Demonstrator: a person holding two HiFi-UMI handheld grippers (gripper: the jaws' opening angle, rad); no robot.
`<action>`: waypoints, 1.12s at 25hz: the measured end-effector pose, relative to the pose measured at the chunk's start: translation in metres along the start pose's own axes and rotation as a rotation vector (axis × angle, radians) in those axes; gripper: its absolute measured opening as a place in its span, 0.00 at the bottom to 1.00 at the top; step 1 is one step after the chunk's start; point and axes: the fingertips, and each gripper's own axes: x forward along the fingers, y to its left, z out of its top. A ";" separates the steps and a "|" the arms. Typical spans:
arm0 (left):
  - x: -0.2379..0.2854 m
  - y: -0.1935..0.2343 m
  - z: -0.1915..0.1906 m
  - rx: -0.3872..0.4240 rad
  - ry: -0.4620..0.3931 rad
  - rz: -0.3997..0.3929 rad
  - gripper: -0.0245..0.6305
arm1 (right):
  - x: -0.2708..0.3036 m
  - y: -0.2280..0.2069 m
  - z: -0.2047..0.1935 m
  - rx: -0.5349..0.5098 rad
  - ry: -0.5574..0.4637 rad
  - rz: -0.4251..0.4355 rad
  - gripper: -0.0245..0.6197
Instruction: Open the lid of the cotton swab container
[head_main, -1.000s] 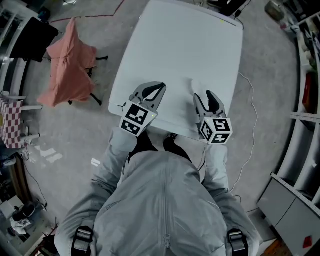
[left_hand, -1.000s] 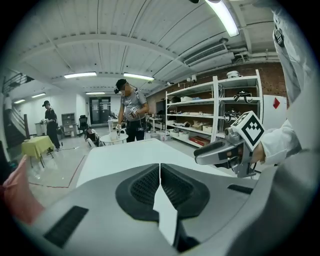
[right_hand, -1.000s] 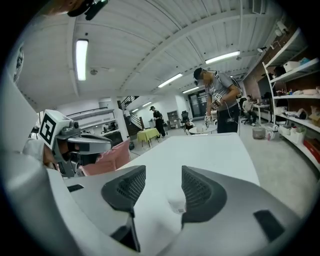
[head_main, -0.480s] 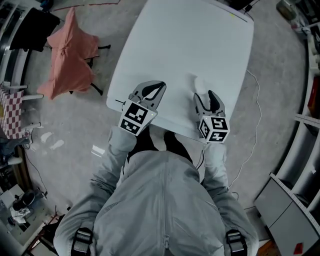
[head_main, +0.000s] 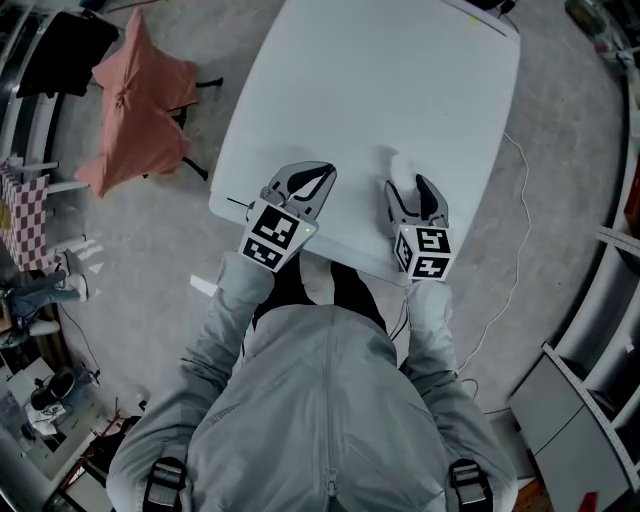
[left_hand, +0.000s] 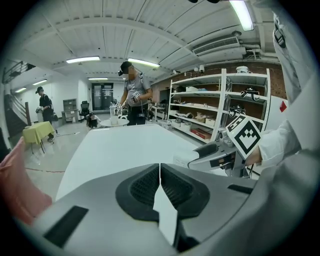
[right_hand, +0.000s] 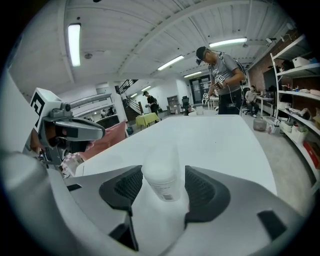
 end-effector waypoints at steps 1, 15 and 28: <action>0.001 -0.001 -0.001 -0.001 0.004 -0.001 0.07 | 0.001 -0.001 -0.002 -0.008 0.008 -0.002 0.43; 0.008 0.015 -0.024 -0.031 0.040 -0.008 0.07 | 0.039 -0.003 -0.022 -0.031 0.115 -0.006 0.43; 0.013 0.009 -0.021 -0.034 0.046 -0.033 0.07 | 0.049 -0.004 -0.024 -0.156 0.179 -0.046 0.39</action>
